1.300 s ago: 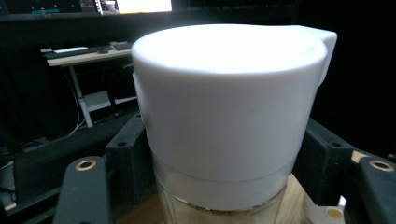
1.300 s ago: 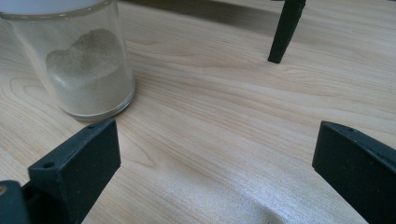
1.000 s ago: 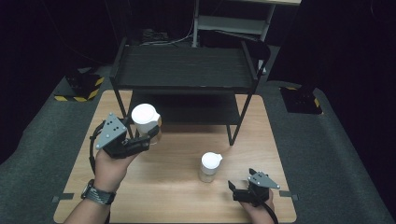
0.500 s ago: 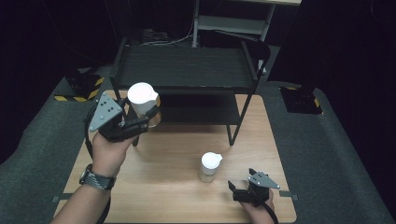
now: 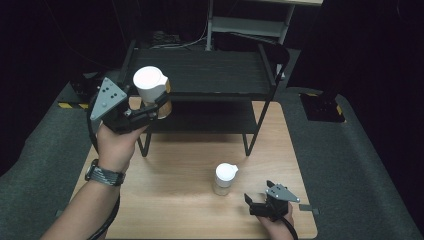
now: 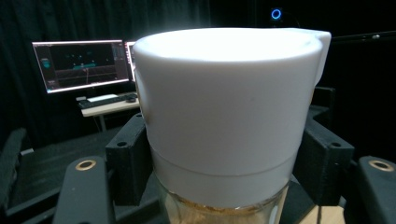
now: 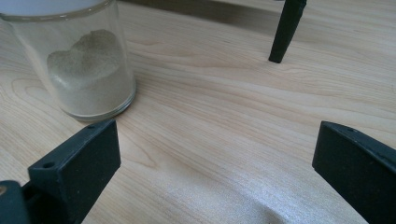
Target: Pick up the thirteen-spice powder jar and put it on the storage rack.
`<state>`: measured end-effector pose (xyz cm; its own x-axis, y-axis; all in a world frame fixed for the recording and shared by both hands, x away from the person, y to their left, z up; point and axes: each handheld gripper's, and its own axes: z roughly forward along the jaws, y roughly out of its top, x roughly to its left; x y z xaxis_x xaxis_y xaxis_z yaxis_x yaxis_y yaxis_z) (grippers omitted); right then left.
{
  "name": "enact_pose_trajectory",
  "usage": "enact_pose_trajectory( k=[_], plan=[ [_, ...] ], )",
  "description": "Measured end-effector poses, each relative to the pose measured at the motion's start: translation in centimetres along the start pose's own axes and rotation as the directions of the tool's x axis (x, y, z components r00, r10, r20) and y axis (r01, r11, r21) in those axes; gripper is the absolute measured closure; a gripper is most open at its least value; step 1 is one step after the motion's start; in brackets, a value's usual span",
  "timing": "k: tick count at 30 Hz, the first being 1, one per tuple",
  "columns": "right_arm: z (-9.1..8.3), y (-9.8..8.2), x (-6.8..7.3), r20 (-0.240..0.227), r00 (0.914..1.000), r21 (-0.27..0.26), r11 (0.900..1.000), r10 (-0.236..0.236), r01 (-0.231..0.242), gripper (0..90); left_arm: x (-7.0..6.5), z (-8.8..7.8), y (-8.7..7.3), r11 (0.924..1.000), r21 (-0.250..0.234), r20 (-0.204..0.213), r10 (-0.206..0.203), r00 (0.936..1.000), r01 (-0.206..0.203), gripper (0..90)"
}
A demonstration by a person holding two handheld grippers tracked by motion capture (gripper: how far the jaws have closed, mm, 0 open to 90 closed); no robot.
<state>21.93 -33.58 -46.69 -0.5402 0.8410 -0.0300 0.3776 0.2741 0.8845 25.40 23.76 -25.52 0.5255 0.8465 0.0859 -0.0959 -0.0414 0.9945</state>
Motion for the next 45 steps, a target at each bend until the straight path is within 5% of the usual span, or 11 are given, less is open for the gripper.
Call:
enact_pose_trajectory(
  k=[23,45],
  plan=[
    [-0.1,-0.2,-0.2,-0.002,1.0000,-0.008,1.000,0.001,-0.001,0.4,1.7,4.2,2.5,1.0000,-0.004,-0.059,0.000,0.9983,0.000,30.6],
    [-0.4,-0.4,-0.7,0.002,0.9999,-0.014,1.000,0.011,-0.011,0.4,3.1,7.8,2.1,0.9985,0.028,-0.075,-0.044,0.9962,0.047,30.6]
  ],
)
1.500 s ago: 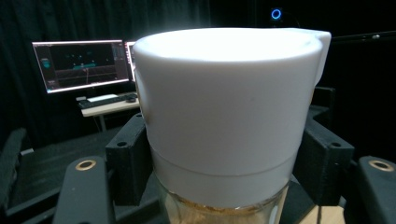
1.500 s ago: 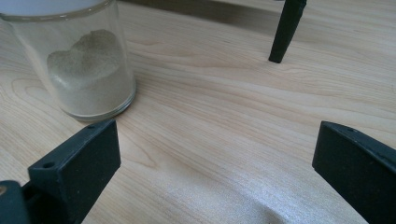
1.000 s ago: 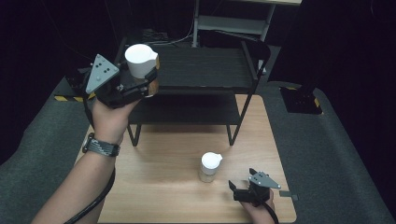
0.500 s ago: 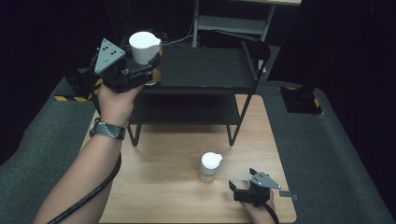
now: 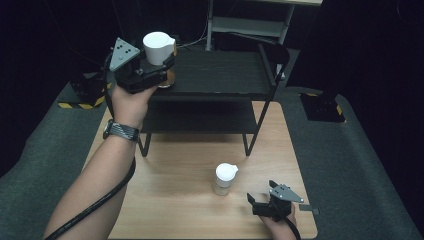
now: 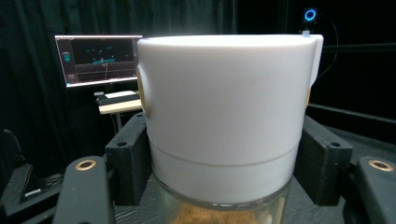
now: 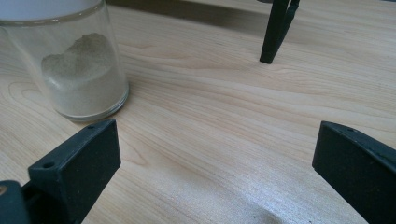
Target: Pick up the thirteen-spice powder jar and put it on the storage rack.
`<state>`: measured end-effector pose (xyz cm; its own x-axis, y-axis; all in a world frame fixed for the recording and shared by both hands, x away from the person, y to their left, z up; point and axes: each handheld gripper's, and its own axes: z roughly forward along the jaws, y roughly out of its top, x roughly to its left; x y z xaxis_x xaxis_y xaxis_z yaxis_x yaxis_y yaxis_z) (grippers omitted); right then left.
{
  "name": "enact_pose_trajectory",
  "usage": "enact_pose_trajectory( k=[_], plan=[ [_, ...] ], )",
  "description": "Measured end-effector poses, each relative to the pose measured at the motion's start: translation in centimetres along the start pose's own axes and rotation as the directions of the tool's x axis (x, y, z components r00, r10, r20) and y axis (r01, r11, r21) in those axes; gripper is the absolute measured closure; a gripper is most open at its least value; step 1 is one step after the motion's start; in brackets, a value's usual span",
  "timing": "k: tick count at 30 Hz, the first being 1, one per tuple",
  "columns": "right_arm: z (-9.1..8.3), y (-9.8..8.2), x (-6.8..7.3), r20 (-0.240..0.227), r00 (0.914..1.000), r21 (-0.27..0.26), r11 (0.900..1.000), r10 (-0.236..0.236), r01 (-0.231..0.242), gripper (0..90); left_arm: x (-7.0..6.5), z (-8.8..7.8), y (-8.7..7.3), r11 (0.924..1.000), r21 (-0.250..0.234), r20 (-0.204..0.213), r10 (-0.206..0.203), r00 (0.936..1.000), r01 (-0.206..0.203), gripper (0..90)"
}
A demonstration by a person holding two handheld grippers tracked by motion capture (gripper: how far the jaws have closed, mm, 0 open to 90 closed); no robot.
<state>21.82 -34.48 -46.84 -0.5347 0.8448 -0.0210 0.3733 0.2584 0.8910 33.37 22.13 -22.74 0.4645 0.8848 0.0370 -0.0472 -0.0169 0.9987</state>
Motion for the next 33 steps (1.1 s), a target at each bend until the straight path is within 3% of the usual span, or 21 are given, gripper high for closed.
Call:
enact_pose_trajectory(
  k=[15,33],
  plan=[
    [0.0,0.0,-0.1,-0.004,1.0000,0.002,1.000,-0.002,0.002,0.4,0.2,1.2,-0.1,0.9999,0.007,0.010,-0.014,0.9999,0.014,30.6],
    [0.0,0.0,0.0,-0.004,1.0000,0.000,1.000,-0.003,0.003,0.4,0.3,1.4,0.0,0.9995,0.012,0.012,-0.028,0.9995,0.028,30.2]
  ],
)
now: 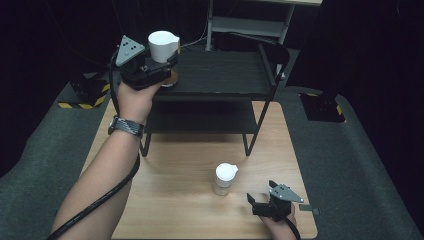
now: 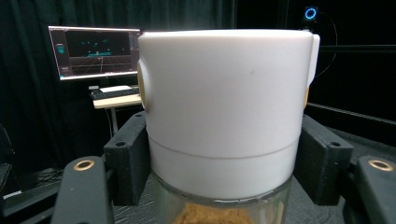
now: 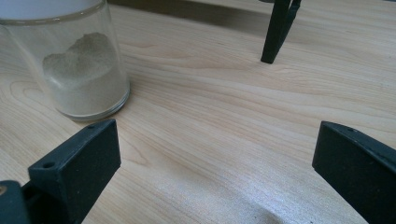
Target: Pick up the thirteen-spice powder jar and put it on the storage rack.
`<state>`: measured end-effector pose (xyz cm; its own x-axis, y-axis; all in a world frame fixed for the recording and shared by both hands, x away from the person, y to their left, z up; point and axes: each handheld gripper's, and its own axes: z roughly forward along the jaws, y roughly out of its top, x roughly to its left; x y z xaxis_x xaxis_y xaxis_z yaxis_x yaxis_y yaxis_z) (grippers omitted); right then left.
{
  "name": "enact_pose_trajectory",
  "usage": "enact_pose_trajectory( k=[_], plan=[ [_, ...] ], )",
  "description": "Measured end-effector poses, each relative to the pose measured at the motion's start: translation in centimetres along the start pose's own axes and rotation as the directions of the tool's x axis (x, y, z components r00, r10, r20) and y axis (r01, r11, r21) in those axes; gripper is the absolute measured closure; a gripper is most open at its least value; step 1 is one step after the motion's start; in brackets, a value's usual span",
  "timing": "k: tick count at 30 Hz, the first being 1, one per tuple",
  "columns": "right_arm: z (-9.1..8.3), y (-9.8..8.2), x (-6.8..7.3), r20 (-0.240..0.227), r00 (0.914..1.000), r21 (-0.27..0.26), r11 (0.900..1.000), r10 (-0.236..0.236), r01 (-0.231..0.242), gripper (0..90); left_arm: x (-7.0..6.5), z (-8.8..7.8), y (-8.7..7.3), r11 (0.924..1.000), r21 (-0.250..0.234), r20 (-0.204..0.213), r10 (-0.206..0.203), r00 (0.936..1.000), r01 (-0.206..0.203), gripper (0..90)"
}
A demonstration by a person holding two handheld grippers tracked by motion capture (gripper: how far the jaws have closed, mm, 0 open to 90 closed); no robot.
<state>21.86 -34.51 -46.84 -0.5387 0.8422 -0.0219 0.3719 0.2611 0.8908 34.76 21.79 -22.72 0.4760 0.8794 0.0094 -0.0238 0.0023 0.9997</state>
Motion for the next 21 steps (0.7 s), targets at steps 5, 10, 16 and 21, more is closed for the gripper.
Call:
enact_pose_trajectory(
  k=[5,10,16,21],
  plan=[
    [0.02,0.04,0.01,0.000,1.0000,0.002,1.000,-0.001,0.001,0.4,-0.01,-0.04,-0.09,1.0000,0.001,-0.002,-0.003,1.0000,0.003,29.6],
    [0.01,0.02,0.03,0.000,1.0000,0.001,1.000,-0.002,0.002,0.4,-0.09,-0.03,-0.27,0.9998,0.008,-0.008,-0.021,0.9998,0.021,23.5],
    [0.02,0.05,0.03,0.000,1.0000,0.003,1.000,-0.003,0.003,0.4,-0.47,-0.43,-0.22,0.9998,0.006,-0.014,-0.019,0.9997,0.019,16.7],
    [0.05,0.11,0.02,-0.002,1.0000,0.006,1.000,-0.002,0.002,0.5,-0.95,-0.82,0.06,0.9995,0.020,-0.020,-0.024,0.9995,0.024,6.4]
  ],
)
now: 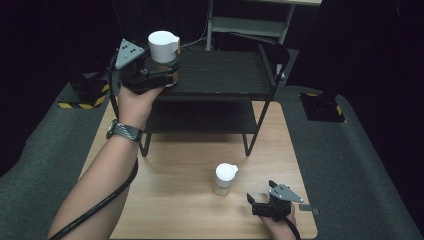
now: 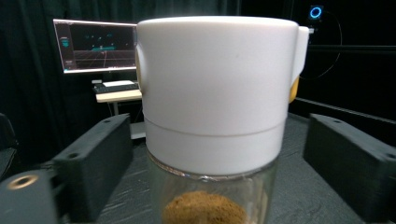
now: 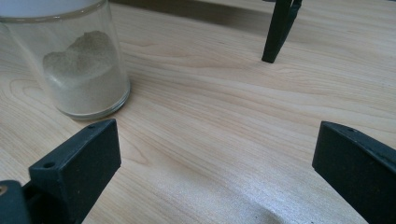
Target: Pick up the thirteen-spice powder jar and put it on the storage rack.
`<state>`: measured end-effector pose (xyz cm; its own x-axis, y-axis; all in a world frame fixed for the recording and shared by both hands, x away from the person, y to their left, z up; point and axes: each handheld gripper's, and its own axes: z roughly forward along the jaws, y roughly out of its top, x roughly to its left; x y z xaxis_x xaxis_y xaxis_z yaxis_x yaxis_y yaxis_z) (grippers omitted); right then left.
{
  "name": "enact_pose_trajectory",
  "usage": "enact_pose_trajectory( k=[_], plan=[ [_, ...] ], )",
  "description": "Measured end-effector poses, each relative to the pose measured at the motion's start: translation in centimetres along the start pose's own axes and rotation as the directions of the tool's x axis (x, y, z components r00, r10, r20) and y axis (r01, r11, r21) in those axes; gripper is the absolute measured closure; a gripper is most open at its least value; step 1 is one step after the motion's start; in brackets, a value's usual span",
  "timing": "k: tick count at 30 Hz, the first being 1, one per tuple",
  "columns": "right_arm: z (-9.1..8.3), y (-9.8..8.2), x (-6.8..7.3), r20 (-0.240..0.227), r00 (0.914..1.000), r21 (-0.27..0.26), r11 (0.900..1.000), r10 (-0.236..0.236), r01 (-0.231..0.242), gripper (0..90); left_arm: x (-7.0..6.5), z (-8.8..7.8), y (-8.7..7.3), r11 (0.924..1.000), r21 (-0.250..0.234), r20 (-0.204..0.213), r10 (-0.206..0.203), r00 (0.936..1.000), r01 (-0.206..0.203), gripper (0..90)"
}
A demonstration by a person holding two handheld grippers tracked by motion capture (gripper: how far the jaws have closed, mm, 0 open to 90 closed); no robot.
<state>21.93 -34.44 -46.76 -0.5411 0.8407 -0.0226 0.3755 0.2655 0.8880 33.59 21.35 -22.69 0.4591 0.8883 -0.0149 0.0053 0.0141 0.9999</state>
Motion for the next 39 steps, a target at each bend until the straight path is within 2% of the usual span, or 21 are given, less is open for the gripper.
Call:
enact_pose_trajectory(
  k=[5,8,19,26,33,38,39],
  plan=[
    [0.0,0.0,0.2,0.000,0.9999,-0.003,1.000,-0.013,0.013,0.4,-0.2,-0.6,0.0,0.9999,-0.005,-0.002,0.010,0.9999,-0.010,0.4],
    [0.0,0.0,0.2,-0.001,0.9999,-0.002,1.000,-0.014,0.014,0.5,-0.2,-1.2,-0.1,0.9999,-0.017,-0.003,0.000,1.0000,0.000,0.4],
    [0.0,-0.1,0.3,0.001,0.9999,-0.005,1.000,-0.015,0.015,0.4,-0.5,-3.2,-0.9,0.9993,0.000,-0.007,0.037,0.9993,-0.037,0.4],
    [0.0,0.0,0.3,0.003,0.9999,-0.004,1.000,-0.016,0.016,0.5,-0.2,-4.3,-2.3,0.9997,0.017,0.003,0.015,0.9999,-0.015,0.4],
    [0.0,0.0,0.4,0.004,0.9998,-0.002,1.000,-0.018,0.018,0.5,-0.7,-5.7,-4.1,0.9993,0.030,0.041,0.021,0.9989,-0.023,0.4],
    [0.0,0.0,0.4,0.005,0.9998,-0.003,1.000,-0.019,0.019,0.4,-1.0,-6.2,-5.0,0.9986,0.045,0.052,0.027,0.9983,-0.030,0.4],
    [0.0,0.0,0.4,0.005,0.9998,-0.003,1.000,-0.020,0.020,0.5,-1.1,-6.4,-5.7,0.9986,0.047,0.063,0.021,0.9978,-0.024,0.4]
  ],
)
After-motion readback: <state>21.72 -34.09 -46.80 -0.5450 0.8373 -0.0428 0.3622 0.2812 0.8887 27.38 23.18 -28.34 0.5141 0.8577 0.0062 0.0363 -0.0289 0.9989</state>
